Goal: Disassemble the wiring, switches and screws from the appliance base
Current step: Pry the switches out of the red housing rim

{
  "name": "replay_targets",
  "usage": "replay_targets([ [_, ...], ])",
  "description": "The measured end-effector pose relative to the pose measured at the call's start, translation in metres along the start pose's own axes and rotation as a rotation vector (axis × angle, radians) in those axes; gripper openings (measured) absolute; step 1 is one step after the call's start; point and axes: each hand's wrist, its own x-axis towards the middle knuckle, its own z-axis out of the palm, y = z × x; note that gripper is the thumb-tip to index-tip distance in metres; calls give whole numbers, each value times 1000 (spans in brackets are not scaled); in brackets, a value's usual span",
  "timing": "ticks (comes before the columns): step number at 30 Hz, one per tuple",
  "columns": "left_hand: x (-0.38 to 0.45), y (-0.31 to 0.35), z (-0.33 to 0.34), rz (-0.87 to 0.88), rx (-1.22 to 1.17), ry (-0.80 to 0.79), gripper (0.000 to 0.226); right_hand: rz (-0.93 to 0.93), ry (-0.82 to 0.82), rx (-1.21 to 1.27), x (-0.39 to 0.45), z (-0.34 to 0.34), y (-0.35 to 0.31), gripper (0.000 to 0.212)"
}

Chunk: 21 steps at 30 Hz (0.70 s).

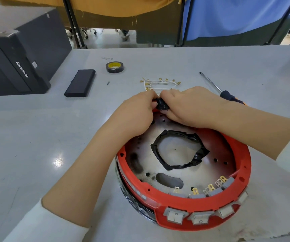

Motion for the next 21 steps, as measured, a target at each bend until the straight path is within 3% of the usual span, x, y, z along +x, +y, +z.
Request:
replay_targets([
  [11, 0, -3, 1, -13, -38, 3, 27, -73, 89, 47, 10, 14, 2, 51],
  [21, 1, -2, 1, -11, -49, 9, 28, -52, 101, 49, 10, 13, 2, 49],
])
